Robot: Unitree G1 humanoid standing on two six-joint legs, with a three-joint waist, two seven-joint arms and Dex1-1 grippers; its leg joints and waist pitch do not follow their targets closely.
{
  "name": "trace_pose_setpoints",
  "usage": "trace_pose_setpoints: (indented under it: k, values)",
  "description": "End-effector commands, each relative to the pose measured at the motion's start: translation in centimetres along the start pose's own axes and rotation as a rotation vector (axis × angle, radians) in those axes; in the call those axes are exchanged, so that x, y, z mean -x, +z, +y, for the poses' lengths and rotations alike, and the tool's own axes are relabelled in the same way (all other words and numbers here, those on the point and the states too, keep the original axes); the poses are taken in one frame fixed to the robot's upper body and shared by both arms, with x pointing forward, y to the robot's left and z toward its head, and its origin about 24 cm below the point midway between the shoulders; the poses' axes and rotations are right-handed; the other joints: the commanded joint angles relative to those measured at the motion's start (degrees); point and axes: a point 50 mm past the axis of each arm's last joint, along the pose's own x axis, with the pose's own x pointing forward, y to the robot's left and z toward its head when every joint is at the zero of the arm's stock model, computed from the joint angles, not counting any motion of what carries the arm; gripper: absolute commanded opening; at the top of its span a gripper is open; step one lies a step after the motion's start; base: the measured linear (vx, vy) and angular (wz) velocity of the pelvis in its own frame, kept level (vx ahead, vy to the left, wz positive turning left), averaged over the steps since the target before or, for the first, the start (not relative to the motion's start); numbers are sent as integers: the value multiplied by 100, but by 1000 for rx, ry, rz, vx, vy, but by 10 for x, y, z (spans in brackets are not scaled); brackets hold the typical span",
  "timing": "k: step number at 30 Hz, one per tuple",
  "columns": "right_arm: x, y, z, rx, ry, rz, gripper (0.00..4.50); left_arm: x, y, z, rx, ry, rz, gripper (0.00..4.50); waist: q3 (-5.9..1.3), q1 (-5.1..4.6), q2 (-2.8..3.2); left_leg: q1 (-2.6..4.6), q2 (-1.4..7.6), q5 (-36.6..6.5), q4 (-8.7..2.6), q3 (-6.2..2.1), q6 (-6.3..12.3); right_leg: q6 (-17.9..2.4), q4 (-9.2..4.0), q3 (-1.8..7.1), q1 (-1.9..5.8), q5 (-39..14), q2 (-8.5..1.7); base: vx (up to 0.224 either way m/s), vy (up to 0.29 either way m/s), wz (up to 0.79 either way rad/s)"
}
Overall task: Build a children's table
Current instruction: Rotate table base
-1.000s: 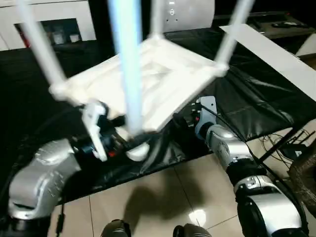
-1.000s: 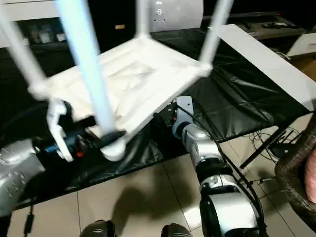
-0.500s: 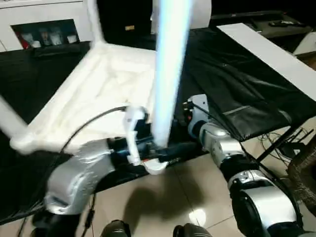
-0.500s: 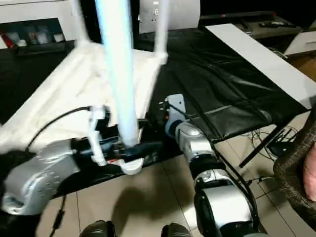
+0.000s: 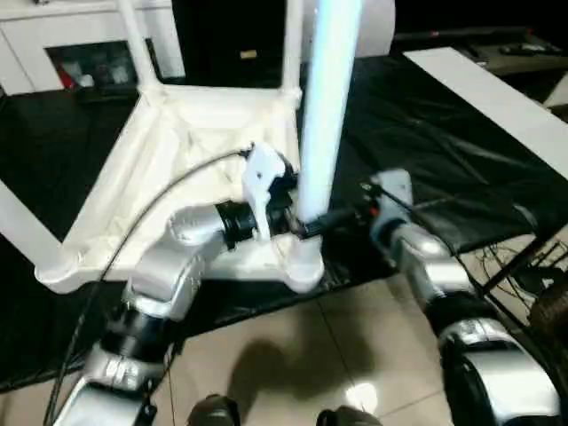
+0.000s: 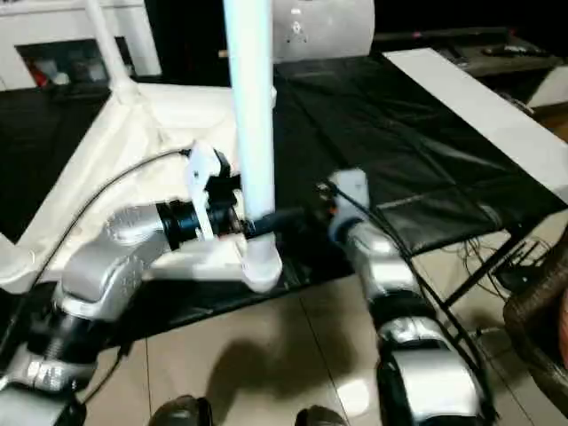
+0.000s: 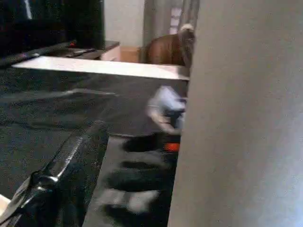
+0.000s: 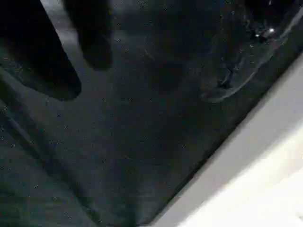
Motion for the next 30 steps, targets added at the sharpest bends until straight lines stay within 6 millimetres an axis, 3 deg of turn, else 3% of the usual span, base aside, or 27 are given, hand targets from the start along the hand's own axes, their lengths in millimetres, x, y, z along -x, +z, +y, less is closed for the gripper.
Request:
trace_pose_setpoints:
  k: [1,3,4,7,8,9,10,12,13,17,19,21,22,23,25,27,29,30]
  values:
    - [8,4,-12,-2,-27,-25,450,2,0,15,-35,74,14,441,-566,34,51,153,140,-1489,-386,-41,-134,-1123,-463,240,291,-1373,-340,0,0,0]
    - [17,1,-21,10,-43,-22,450,0,0,24,-59,112,10,441,-571,49,22,165,133,-1512,-381,-35,-126,-1072,-490,242,289,-1486,-337,0,0,0]
    - [22,0,-24,26,-41,-21,450,-3,0,26,-73,127,10,441,-570,52,53,146,122,-1515,-384,-47,-119,-1027,-504,232,300,-1565,-328,0,0,0]
    - [33,-1,-25,46,-33,-27,450,-8,-1,25,-72,126,-4,441,-571,48,21,133,118,-1493,-377,-42,-53,-969,-540,225,299,-1715,-334,0,0,0]
    - [34,-1,-25,47,-31,-28,450,-8,-1,25,-69,124,-8,441,-569,50,57,148,119,-1505,-372,-42,-30,-981,-540,235,281,-1728,-334,0,0,0]
    - [36,0,-24,48,-25,-34,450,-9,-1,22,-58,118,-21,441,-570,49,46,146,121,-1502,-371,-38,0,-979,-554,233,281,-1756,-335,0,0,0]
    - [42,3,-17,50,-4,-51,450,-7,-3,15,0,109,-78,441,-583,66,99,136,138,-1468,-372,-43,43,-1011,-558,227,288,-1734,-343,0,0,0]
    - [48,6,-8,45,32,-73,450,-2,-5,5,51,92,-131,441,-587,72,73,107,142,-1406,-373,-48,106,-1072,-537,224,307,-1605,-346,0,0,0]
    - [53,8,-1,38,55,-89,450,3,-6,-2,77,71,-160,441,-605,82,95,102,162,-1348,-375,-57,156,-1111,-511,220,323,-1499,-350,0,0,0]
    - [66,13,16,13,106,-137,450,19,-10,-19,122,96,-212,441,-632,61,132,121,180,-1347,-370,-47,199,-1135,-493,222,262,-1383,-314,0,0,0]
    - [78,18,32,-9,155,-177,450,37,-20,-29,140,161,-214,441,-613,57,114,121,208,-1492,-401,-54,176,-997,-508,234,251,-1540,-303,0,0,0]
    - [85,20,39,-28,172,-181,450,48,-27,-34,156,213,-195,441,-589,41,149,148,193,-1782,-429,-47,103,-830,-561,232,196,-1985,-284,0,0,0]
    - [88,20,42,-33,174,-176,450,54,-31,-36,168,249,-182,441,-555,17,149,173,179,-2130,-447,-58,-68,-645,-611,230,165,-2498,-273,0,0,0]
    - [93,20,45,-42,176,-166,450,63,-36,-40,185,296,-158,441,-561,13,115,195,183,-2223,-443,-61,-104,-574,-636,232,150,-2672,-281,0,0,0]
    - [103,18,49,-55,149,-140,450,86,-47,-47,236,433,-119,441,-525,-2,128,181,189,-2404,-472,-94,-211,-379,-670,232,139,-3037,-304,0,0,0]
    - [107,17,50,-61,143,-130,450,95,-49,-50,255,505,-115,441,-482,-70,102,265,141,-2896,-450,-116,-357,-39,-799,187,42,-3832,-286,0,0,0]
    - [113,16,53,-70,124,-121,450,105,-48,-53,277,608,-118,441,-461,-121,66,348,91,-3186,-393,-136,-398,170,-942,106,-27,-4264,-267,-25,8,0]
    - [116,15,54,-78,112,-127,450,108,-48,-53,281,669,-114,441,-461,-150,46,319,98,-3270,-428,-169,-403,240,-963,43,45,-4242,-265,0,0,0]
